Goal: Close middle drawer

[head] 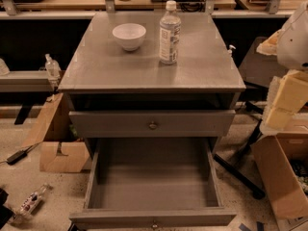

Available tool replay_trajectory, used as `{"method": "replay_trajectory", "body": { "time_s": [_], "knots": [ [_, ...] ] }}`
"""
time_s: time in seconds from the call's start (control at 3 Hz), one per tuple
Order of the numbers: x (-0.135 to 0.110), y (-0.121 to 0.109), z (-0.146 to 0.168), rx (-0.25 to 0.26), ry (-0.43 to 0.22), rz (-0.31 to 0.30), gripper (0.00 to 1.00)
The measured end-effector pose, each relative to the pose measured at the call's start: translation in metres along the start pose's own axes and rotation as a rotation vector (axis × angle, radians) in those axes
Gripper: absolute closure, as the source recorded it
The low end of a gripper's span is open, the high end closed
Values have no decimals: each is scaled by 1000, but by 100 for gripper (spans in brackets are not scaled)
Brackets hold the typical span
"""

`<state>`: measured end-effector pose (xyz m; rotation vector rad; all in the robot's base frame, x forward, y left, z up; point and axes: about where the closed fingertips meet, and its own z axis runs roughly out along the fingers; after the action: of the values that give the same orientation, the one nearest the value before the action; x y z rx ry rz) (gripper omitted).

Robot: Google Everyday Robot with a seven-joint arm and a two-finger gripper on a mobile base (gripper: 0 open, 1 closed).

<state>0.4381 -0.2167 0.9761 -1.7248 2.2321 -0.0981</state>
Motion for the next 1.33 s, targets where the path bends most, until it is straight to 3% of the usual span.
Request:
{"method": "replay_trajectory", "body": {
  "time_s": [0.67,1.0,1.33],
  "knots": [
    [11,3,16,9,-24,30,0],
    [73,48,95,-26,-118,124,27],
    [117,88,168,-47,-161,161,50]
  ]
}}
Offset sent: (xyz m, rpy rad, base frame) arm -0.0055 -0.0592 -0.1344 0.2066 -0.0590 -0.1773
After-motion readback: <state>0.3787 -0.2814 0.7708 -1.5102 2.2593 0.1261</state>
